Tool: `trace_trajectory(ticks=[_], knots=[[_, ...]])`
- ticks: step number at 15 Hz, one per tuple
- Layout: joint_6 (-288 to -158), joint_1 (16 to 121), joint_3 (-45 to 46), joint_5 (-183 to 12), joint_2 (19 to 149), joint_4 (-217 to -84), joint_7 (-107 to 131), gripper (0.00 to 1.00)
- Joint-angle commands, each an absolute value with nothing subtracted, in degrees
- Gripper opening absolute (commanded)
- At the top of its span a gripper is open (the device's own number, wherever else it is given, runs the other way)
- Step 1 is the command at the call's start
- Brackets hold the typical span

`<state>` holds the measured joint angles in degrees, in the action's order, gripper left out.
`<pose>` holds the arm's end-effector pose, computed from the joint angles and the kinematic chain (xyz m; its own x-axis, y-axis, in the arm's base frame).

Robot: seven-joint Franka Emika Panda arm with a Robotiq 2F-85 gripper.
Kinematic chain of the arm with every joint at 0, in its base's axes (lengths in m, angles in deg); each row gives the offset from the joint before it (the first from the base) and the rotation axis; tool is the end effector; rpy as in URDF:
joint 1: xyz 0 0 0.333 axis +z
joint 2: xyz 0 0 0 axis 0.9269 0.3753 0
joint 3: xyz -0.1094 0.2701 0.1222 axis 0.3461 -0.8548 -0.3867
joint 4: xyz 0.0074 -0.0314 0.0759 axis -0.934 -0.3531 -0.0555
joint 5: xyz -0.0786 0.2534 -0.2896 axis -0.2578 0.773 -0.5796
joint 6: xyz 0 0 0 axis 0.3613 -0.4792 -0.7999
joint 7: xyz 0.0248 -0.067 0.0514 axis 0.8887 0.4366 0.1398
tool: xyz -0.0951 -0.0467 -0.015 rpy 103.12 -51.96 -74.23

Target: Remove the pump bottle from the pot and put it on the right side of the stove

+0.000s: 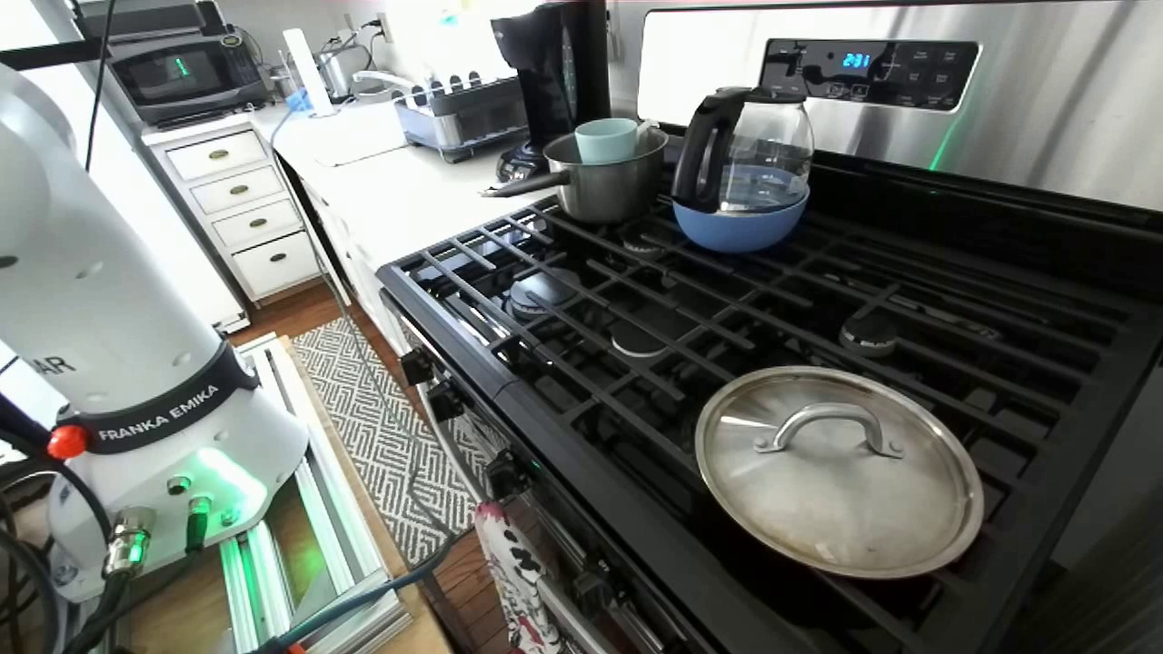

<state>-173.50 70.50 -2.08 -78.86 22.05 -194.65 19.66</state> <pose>0.2954 0.0120 0.5732 0.9909 0.0887 -0.1014 0.0793 -0.9925 -0.0928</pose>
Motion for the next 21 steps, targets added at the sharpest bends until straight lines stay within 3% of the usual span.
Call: trace_trajectory(ticks=[1,9,10,14,17,21], knots=[[-176.50,69.80,-2.49,-77.75,26.43,-193.20,18.68,1.00],[-182.98,70.31,2.04,-69.61,47.42,-181.69,23.57,1.00],[-184.63,69.53,0.14,-72.40,41.08,-187.63,22.43,1.00],[-184.64,69.38,0.00,-72.18,43.50,-186.43,22.50,1.00],[-194.72,68.91,-0.01,-71.39,45.46,-186.24,21.68,1.00],[-207.83,69.04,2.28,-70.71,57.27,-178.31,27.82,1.00]])
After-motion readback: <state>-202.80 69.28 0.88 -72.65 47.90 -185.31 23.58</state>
